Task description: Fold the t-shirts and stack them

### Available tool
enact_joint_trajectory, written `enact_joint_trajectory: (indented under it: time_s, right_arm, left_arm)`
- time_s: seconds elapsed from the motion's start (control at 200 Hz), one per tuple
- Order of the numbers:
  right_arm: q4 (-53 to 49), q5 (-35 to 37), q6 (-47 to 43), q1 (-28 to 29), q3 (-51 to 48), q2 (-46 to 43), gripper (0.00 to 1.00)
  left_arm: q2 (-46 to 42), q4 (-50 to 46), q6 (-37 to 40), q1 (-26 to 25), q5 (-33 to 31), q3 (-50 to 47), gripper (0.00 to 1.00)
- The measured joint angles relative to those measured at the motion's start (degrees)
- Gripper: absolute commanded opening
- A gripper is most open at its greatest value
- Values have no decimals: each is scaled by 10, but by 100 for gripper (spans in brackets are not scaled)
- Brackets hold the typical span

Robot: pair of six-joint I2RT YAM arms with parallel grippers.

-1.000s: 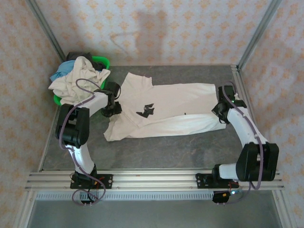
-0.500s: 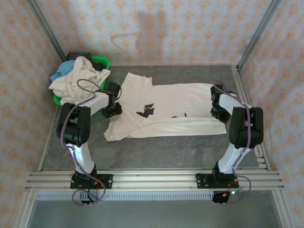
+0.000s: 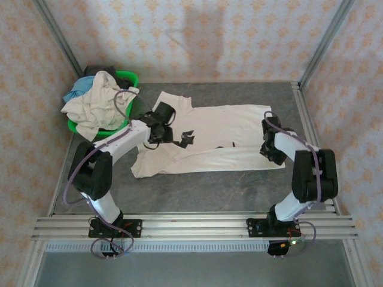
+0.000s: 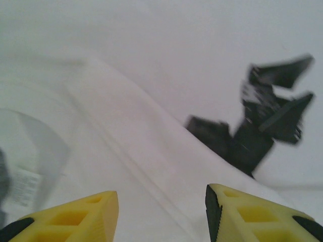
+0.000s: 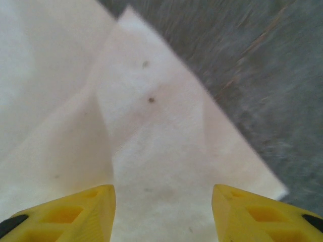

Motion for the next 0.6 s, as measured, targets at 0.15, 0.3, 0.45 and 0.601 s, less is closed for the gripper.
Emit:
enact_joint_trajectory:
  time_s: [0.15, 0.3, 0.45, 0.601]
  right_arm:
    - [24, -14, 0, -2, 5, 13, 53]
    - [30, -17, 0, -2, 5, 13, 53]
    - [33, -17, 0, -4, 5, 12, 53]
    - [34, -22, 0, -7, 5, 12, 53]
  left_arm:
    - [45, 8, -9, -29, 22, -3, 50]
    - [83, 22, -24, -23, 48, -7, 39]
    - [97, 33, -33, -23, 72, -6, 21]
    - [98, 38, -38, -23, 82, -6, 0]
